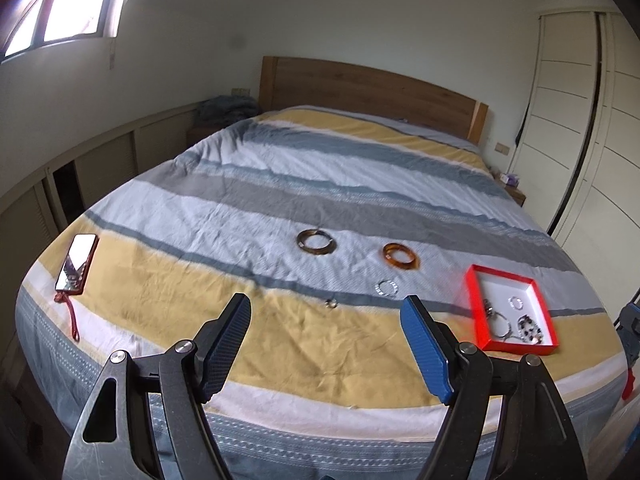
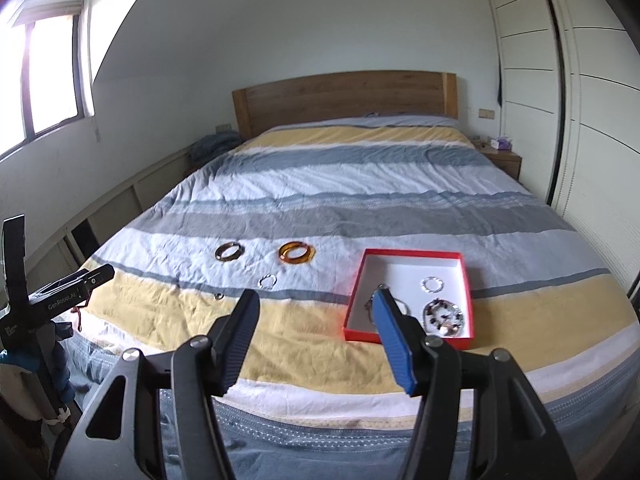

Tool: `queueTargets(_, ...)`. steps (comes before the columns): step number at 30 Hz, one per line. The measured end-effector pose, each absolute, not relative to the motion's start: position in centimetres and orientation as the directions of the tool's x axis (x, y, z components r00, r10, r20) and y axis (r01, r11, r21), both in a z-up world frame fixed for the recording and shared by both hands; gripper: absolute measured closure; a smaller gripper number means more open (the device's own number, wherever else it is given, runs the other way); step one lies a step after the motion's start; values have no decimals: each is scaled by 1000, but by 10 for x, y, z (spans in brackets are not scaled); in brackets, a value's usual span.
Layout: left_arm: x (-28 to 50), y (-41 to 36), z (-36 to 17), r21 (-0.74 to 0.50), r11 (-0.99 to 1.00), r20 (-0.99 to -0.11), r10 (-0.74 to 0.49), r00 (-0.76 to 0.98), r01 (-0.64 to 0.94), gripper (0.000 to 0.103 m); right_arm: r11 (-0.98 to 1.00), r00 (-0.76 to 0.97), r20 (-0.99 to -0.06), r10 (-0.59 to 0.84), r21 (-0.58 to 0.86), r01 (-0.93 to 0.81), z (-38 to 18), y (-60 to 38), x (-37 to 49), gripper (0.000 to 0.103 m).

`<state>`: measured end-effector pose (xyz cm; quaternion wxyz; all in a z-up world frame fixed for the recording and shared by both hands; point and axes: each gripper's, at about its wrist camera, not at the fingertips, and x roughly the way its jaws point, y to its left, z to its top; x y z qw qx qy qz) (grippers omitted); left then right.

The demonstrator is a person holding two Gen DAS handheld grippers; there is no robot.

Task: Organize jewelry
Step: 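Move both open tools toward the small silver ring and twisted hoop earring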

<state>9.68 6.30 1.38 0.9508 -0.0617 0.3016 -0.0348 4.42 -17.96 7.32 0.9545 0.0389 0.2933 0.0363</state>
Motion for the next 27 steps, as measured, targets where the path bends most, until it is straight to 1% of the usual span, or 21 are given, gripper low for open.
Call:
queueTargets(5,104,77,0,-115,993,-591,-68,804,-1,27,990,793,-594,137,102,-95,56,-164,68,46)
queueTargets(8,112,80,-18,-101,995,-626,-57,778,-8,27,987,761,-628,162,105,-124,40,-153,84,46)
queueTargets(19,162,61,-74,-79,995,-709,-99,698,61,27,977,642,-739,202,109,-182,-23,-128,145,46)
queueTargets(25,200,50,-92,-79,993,-728,-121,675,92,30,969,589,-775,229,128,-209,-48,-118,188,46)
queueTargets(27,214,48,-98,-78,992,-733,-127,668,103,34,965,573,-783,241,134,-224,-56,-113,204,46)
